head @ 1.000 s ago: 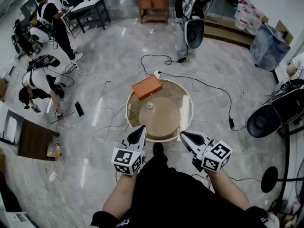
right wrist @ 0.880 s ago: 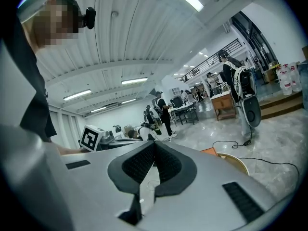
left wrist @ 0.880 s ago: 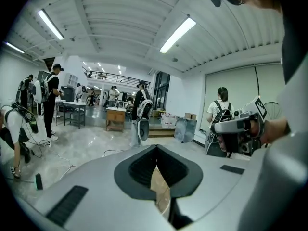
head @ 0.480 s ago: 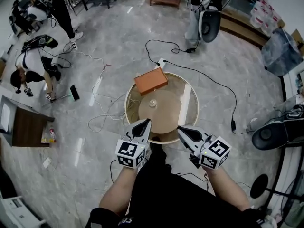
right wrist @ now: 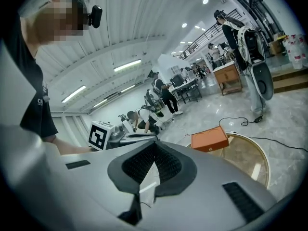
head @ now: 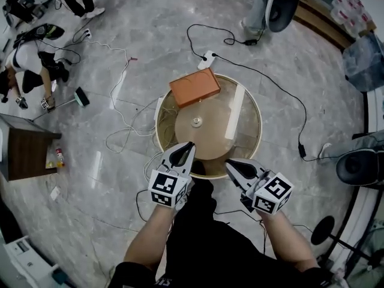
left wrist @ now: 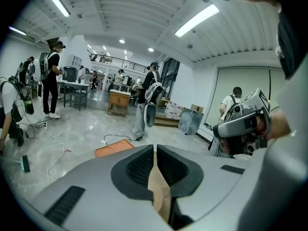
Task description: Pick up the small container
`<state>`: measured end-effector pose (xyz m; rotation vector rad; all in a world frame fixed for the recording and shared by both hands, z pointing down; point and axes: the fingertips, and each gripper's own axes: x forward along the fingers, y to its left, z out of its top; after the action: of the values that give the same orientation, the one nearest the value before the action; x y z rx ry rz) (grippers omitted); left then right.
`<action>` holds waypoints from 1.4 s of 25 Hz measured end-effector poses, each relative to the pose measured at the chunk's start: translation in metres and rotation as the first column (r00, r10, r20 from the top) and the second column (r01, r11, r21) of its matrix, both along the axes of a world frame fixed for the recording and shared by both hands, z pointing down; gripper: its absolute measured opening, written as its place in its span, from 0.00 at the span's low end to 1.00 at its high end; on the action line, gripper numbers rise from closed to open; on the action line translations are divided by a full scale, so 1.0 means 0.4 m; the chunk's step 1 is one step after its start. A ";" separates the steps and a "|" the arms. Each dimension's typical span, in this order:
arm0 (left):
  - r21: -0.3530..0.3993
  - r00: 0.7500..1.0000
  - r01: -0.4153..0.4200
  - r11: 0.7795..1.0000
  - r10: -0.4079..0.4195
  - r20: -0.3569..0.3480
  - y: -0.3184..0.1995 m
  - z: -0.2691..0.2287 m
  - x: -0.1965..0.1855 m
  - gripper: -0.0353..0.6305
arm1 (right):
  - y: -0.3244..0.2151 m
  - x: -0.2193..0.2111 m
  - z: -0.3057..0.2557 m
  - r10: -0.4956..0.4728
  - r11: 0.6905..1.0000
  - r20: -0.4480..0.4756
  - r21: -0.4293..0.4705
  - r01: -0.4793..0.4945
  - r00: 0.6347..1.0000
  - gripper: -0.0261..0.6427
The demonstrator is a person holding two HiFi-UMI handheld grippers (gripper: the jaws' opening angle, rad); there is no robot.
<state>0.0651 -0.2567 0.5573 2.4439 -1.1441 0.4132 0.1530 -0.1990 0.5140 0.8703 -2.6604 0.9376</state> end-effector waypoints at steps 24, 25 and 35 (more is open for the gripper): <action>-0.081 0.998 0.002 0.997 0.004 0.064 -0.259 0.614 -0.016 0.51 | -0.277 -0.063 0.535 -0.025 0.988 -0.032 -0.151 0.020 0.999 0.06; -0.084 0.998 -0.010 0.996 0.016 0.069 -0.268 0.638 -0.016 0.52 | -0.287 -0.067 0.553 -0.021 0.988 -0.030 -0.156 0.016 0.999 0.06; -0.075 0.991 -0.102 0.992 0.108 0.077 -0.318 0.791 0.009 0.62 | -0.319 -0.099 0.675 -0.022 0.982 -0.026 -0.189 0.017 0.999 0.06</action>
<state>0.0688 -0.3840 0.8736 2.4516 -1.0175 0.5799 0.1134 -0.3268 0.7841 0.8068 -2.5012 1.1426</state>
